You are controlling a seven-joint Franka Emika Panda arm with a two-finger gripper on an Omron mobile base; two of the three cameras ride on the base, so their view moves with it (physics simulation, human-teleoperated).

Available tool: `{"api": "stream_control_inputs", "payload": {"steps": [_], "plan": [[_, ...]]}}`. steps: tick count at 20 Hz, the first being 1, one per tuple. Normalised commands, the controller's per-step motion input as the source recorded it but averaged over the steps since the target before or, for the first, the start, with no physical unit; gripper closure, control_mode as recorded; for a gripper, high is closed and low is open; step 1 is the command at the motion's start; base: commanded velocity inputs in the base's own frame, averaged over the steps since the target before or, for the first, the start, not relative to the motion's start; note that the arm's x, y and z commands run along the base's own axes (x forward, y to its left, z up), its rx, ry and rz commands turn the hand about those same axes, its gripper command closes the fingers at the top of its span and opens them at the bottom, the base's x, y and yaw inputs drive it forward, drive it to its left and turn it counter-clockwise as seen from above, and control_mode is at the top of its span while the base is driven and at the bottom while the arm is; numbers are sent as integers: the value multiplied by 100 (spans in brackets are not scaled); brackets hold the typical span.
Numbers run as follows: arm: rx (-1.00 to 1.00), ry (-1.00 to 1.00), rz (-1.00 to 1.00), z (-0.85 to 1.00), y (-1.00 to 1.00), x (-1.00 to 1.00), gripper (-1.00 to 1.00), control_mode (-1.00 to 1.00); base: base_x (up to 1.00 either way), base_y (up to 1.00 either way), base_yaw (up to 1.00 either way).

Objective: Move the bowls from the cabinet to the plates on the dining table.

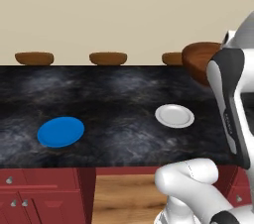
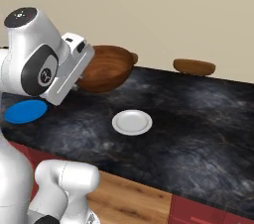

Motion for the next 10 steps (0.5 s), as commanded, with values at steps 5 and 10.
{"api": "stream_control_inputs", "payload": {"steps": [5,10], "plan": [[0,7,6,-36,-2,42,100,-100,0,0,0],[-2,2,5,-45,-1,47,100,-100,0,0,0]]}}
